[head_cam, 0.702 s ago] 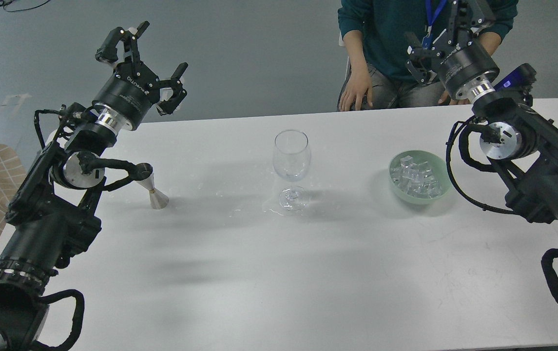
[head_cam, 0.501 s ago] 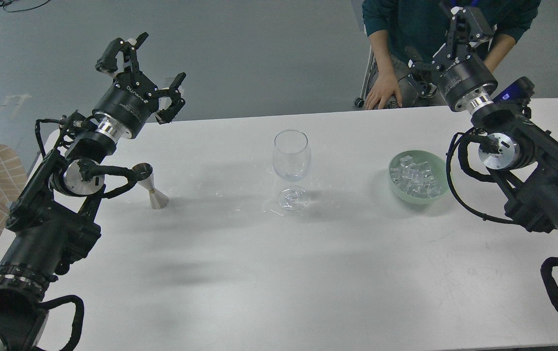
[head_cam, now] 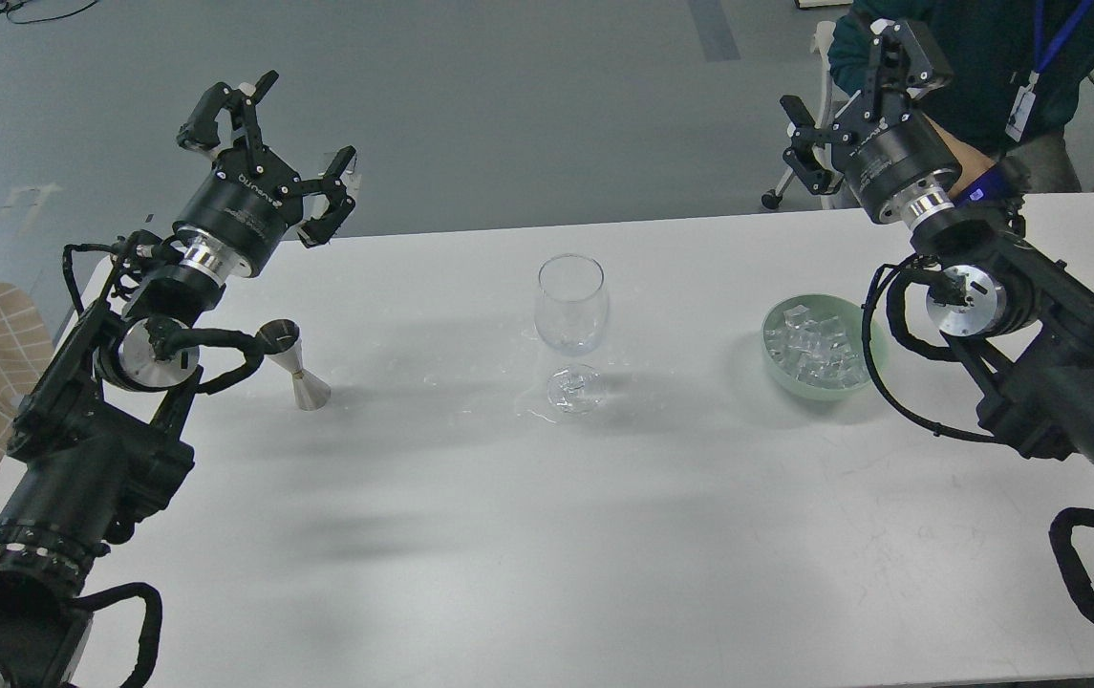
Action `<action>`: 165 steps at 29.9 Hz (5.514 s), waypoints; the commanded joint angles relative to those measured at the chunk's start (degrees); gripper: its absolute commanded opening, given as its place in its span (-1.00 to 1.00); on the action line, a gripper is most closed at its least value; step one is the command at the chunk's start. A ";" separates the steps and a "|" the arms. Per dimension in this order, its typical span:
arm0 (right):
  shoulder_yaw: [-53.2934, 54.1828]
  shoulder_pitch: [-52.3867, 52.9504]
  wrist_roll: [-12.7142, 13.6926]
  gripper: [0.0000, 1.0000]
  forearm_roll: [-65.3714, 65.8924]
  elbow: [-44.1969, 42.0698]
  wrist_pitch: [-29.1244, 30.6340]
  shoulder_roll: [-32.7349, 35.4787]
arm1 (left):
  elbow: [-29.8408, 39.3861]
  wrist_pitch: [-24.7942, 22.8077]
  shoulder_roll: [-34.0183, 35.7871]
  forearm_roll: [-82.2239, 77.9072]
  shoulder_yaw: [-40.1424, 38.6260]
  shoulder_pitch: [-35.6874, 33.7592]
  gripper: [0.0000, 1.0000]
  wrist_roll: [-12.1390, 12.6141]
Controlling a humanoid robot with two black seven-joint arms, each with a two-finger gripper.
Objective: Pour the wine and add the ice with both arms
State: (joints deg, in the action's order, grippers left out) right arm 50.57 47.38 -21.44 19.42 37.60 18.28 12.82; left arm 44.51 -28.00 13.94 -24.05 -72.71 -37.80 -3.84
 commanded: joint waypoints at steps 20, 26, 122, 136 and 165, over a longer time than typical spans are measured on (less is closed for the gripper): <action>-0.12 0.16 0.53 1.00 0.18 -0.51 -0.35 -0.25 | -7.86 0.00 0.21 8.49 7.93 -1.58 0.96 -9.35; -0.39 -0.19 0.00 1.00 0.26 -0.59 0.18 0.19 | -8.21 0.23 0.03 8.14 8.55 -1.67 0.96 -9.17; -0.91 -0.01 -0.44 1.00 0.35 -0.94 -0.17 -2.10 | 0.83 4.71 5.13 4.71 12.06 -2.11 0.97 -10.93; -0.91 0.08 -0.44 1.00 0.44 -0.95 -0.17 -1.83 | 19.18 9.36 19.44 22.87 11.01 7.98 0.93 1.61; -3.46 0.25 -0.44 1.00 0.62 -1.56 -1.49 -0.69 | 37.42 11.13 7.70 38.55 -3.05 47.91 0.96 12.36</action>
State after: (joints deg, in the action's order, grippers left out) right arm 47.13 47.61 -21.89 20.12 36.00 16.84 11.30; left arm 85.35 -17.01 25.70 14.57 -75.38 10.57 8.10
